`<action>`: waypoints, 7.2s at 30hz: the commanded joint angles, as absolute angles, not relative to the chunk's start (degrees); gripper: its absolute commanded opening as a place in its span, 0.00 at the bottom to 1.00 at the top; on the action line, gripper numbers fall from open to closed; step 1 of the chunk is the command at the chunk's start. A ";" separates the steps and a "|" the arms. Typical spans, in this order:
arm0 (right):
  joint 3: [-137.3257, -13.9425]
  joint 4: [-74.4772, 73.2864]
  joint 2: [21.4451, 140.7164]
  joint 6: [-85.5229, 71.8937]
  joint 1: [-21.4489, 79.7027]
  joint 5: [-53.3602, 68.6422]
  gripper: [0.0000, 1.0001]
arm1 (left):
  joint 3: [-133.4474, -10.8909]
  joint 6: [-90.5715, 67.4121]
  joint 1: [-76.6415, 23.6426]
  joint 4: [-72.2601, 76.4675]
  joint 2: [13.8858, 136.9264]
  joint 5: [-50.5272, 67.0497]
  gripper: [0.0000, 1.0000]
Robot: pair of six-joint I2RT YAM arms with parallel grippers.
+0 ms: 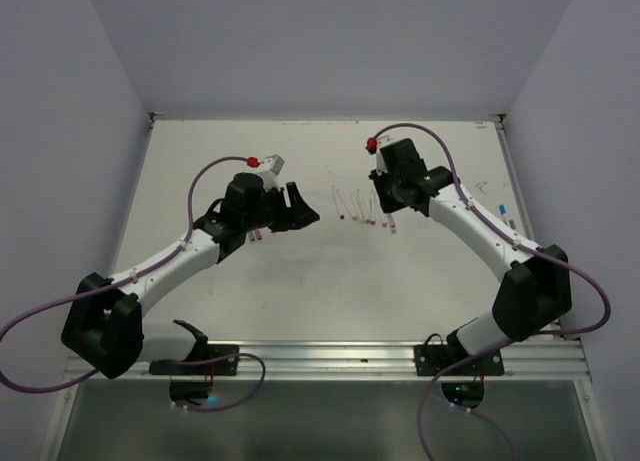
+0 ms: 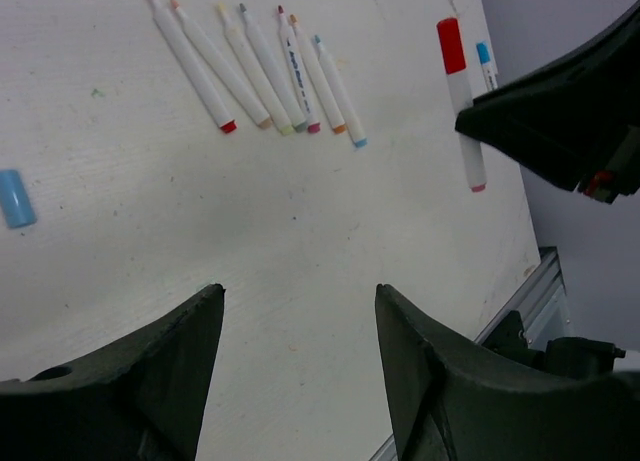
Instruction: Open the pen caps
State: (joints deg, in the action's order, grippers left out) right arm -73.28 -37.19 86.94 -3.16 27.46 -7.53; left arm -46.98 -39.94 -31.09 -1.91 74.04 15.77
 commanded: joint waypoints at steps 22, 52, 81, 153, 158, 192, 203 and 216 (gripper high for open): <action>-59.15 -14.68 74.80 -26.45 30.15 30.14 0.00 | -45.27 -51.67 -28.39 31.81 81.47 34.98 0.57; -59.15 -10.55 74.44 -25.93 33.57 29.96 0.07 | -46.59 -56.07 -28.39 33.92 83.32 39.11 0.00; -63.28 -24.51 81.38 -15.56 45.42 -12.63 0.00 | -58.27 -43.68 -28.39 -2.63 82.88 12.93 0.00; -72.07 -23.73 95.56 -7.82 18.12 -21.70 0.71 | -61.52 -38.14 -30.85 -8.26 85.37 4.30 0.49; -67.08 -23.03 90.27 -6.33 8.55 -25.66 0.89 | -58.80 -38.41 -36.11 -6.15 77.88 7.03 0.50; -58.44 0.97 101.86 15.55 -25.14 1.66 0.63 | -49.22 -33.92 -38.93 -3.96 67.23 22.41 0.54; -66.35 -3.42 109.32 18.37 -25.31 4.21 0.61 | -48.96 -34.54 -38.94 -2.37 69.34 23.55 0.54; -62.14 -4.75 109.60 18.63 -26.98 8.44 0.47 | -49.13 -34.80 -38.76 -2.46 69.35 23.64 0.54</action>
State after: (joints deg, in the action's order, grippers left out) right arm -65.08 -1.54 110.06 17.06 -26.57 7.73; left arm -48.99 -35.33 -39.03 -4.34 69.56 22.17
